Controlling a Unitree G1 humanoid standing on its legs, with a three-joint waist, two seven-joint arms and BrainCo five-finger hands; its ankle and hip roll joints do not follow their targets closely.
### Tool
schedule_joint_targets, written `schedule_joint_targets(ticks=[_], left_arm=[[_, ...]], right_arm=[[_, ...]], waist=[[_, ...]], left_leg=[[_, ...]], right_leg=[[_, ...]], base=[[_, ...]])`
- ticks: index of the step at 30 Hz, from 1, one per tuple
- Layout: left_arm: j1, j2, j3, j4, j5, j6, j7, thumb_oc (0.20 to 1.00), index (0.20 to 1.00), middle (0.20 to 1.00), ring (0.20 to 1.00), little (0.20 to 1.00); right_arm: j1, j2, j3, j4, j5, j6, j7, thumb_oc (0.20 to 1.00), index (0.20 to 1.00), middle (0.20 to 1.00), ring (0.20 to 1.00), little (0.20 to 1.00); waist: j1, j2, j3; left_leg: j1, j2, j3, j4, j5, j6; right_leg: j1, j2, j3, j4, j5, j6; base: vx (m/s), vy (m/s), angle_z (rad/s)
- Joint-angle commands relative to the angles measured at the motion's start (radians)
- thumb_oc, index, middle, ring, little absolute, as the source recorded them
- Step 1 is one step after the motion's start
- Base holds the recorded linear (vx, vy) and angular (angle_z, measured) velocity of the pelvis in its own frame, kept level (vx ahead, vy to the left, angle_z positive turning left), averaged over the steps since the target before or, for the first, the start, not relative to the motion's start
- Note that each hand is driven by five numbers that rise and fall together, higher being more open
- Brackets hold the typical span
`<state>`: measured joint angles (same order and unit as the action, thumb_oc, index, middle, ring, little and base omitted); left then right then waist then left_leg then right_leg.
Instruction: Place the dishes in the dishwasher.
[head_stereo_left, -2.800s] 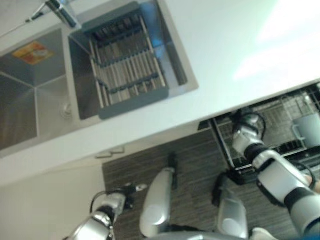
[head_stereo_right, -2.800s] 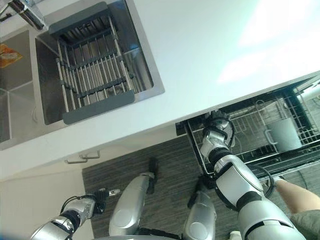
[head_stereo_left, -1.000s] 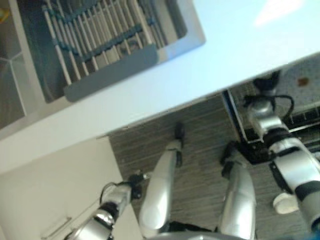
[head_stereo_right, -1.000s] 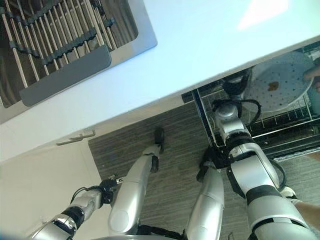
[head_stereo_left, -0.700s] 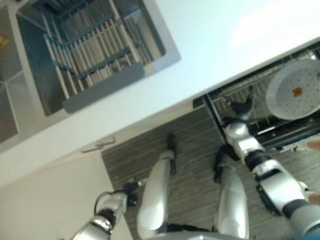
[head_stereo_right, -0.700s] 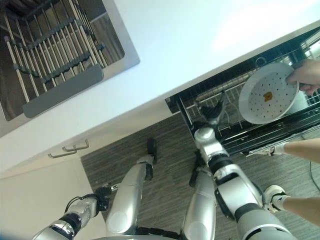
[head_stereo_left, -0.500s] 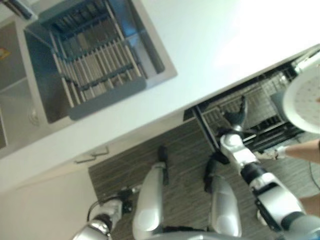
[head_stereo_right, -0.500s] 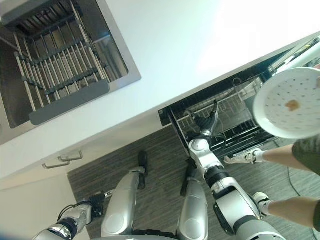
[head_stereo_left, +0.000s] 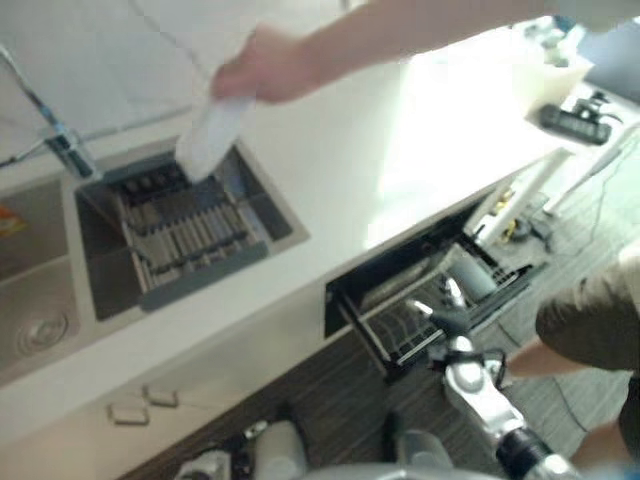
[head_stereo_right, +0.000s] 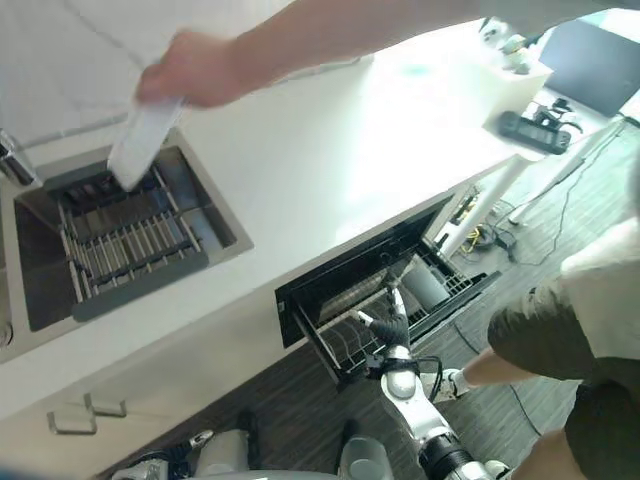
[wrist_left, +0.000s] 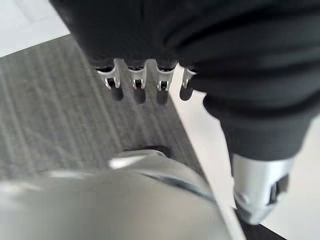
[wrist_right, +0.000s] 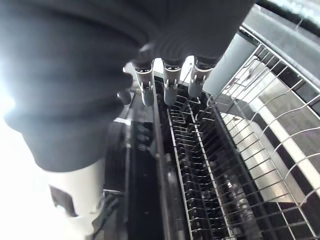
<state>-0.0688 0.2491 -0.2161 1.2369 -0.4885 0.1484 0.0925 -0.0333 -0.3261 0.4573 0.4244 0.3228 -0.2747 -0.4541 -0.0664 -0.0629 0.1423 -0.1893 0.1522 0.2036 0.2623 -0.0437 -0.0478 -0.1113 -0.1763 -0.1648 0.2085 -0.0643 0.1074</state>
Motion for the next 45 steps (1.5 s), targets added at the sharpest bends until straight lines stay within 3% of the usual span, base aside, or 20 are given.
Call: schedule_joint_targets(ticks=[1, 7, 10, 21, 30, 37, 45], left_arm=[[-0.008, -0.057, -0.025, 0.006, 0.024, -0.016, -0.071, 1.000, 1.000, 1.000, 1.000, 1.000], [0.021, -0.084, -0.050, -0.020, -0.014, -0.015, -0.161, 1.000, 1.000, 1.000, 1.000, 1.000], [0.032, -0.084, -0.063, -0.016, -0.003, 0.002, -0.177, 1.000, 1.000, 1.000, 1.000, 1.000], [0.054, -0.071, -0.077, -0.006, 0.033, 0.032, -0.132, 1.000, 1.000, 1.000, 1.000, 1.000], [0.067, -0.075, -0.084, -0.006, 0.045, 0.037, -0.137, 1.000, 1.000, 1.000, 1.000, 1.000], [0.092, -0.088, -0.082, 0.004, 0.005, 0.033, -0.122, 1.000, 1.000, 1.000, 1.000, 1.000], [0.109, -0.079, -0.057, 0.046, 0.000, 0.023, -0.144, 1.000, 1.000, 1.000, 1.000, 1.000]], right_arm=[[-0.101, -0.031, -0.030, -0.097, 0.029, -0.063, 0.064, 1.000, 1.000, 1.000, 1.000, 1.000], [-0.020, -0.079, -0.091, -0.216, 0.016, -0.072, 0.172, 1.000, 1.000, 1.000, 1.000, 1.000], [-0.010, -0.103, -0.094, -0.270, -0.005, -0.083, 0.175, 1.000, 1.000, 1.000, 1.000, 1.000], [-0.012, -0.140, -0.098, -0.401, -0.013, -0.058, 0.173, 1.000, 1.000, 1.000, 1.000, 1.000], [-0.023, -0.150, -0.080, -0.508, 0.033, -0.095, 0.301, 1.000, 1.000, 1.000, 1.000, 1.000], [-0.098, -0.152, -0.057, -0.635, 0.085, -0.068, 0.344, 1.000, 1.000, 1.000, 1.000, 1.000], [-0.291, -0.111, -0.083, -0.511, 0.190, -0.017, 0.324, 1.000, 1.000, 1.000, 1.000, 1.000]], waist=[[-0.012, 0.035, 0.066], [-0.062, 0.030, 0.021], [-0.067, 0.029, 0.012], [-0.050, 0.042, -0.010], [-0.031, 0.044, -0.018], [0.020, 0.042, -0.036], [0.122, 0.041, -0.053]], left_leg=[[0.018, 0.018, 0.020, 0.038, -0.074, 0.000], [0.069, 0.034, 0.063, 0.038, -0.106, -0.004], [0.077, 0.035, 0.062, 0.038, -0.110, -0.003], [0.093, 0.016, 0.030, 0.038, -0.130, 0.001], [0.095, 0.005, 0.003, 0.038, -0.135, 0.004], [0.085, -0.012, -0.041, 0.038, -0.134, 0.005], [0.076, -0.040, -0.116, 0.038, -0.126, 0.001]], right_leg=[[-0.022, -0.001, 0.022, 0.092, -0.028, 0.007], [-0.027, -0.007, 0.051, 0.092, -0.030, 0.021], [-0.020, -0.005, 0.050, 0.092, -0.035, 0.020], [0.010, -0.017, 0.012, 0.092, -0.057, 0.020], [0.026, -0.027, -0.009, 0.092, -0.061, 0.025], [0.036, -0.029, -0.032, 0.092, -0.068, 0.019], [0.075, -0.039, -0.105, 0.092, -0.083, 0.008]], base=[[0.06, -0.003, -0.34], [0.01, -0.012, -0.25], [0.00, 0.000, 0.00], [0.04, -0.005, 0.05], [0.04, -0.003, 0.11], [0.06, -0.016, 0.15], [0.09, -0.011, 0.42]])
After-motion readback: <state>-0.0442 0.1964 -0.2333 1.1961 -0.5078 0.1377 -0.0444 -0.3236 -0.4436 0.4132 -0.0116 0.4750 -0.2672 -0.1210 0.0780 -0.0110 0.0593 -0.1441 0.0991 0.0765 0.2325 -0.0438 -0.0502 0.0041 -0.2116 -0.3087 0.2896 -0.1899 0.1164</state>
